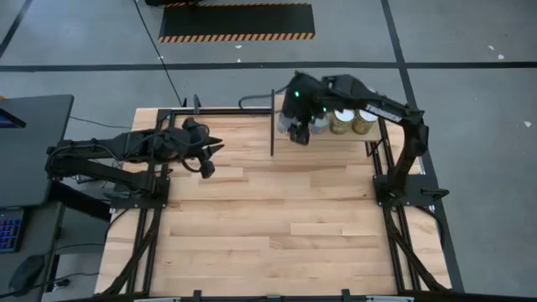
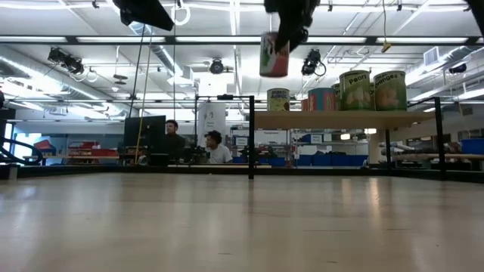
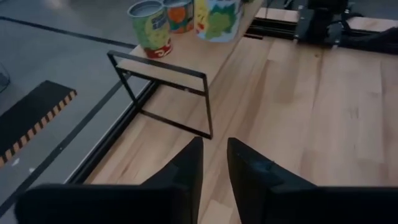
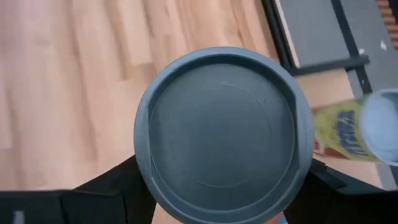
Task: Pick and place cans onto a shelf
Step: Put the small canned mixed fruits on the shelf
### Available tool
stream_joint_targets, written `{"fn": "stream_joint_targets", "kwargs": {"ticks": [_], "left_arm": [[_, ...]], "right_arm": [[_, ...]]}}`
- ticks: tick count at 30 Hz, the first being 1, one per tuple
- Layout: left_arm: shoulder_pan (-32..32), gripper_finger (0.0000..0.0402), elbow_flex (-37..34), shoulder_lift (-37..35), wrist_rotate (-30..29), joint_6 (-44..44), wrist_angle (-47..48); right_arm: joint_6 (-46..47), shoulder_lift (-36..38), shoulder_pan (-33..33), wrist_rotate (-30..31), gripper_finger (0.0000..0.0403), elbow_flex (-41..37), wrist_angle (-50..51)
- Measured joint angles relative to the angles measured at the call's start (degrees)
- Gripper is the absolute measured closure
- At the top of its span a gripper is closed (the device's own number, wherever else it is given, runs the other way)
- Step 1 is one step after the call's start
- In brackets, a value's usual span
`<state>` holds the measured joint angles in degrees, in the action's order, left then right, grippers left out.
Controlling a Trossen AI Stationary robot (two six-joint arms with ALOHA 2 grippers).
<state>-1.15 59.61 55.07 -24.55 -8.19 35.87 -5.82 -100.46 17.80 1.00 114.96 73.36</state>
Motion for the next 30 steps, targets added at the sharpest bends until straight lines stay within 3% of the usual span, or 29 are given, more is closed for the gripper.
{"fn": "stream_joint_targets", "kwargs": {"ticks": [8, 17, 21, 30], "left_arm": [[-1.6, 0.0279, 0.0, -0.4, 0.0, -1.6, -0.5], [-4.1, 0.0217, 0.0, -0.4, -0.2, -1.2, -6.7], [-4.9, 0.0205, 0.0, -0.4, -0.2, -1.0, -9.2], [-5.2, 0.0207, 0.0, -0.4, -0.2, -0.5, -11.7]], "right_arm": [[-6.1, -4.9, 9.4, -6.6, 0.0134, -0.1, 1.8], [-8.8, -7.4, 12.1, -7.5, 0.0131, -0.1, 3.9], [-9.0, -7.4, 12.1, -4.9, 0.0111, -0.1, 4.2], [-7.8, -6.8, 12.1, -5.3, 0.0068, -0.1, 2.9]]}}
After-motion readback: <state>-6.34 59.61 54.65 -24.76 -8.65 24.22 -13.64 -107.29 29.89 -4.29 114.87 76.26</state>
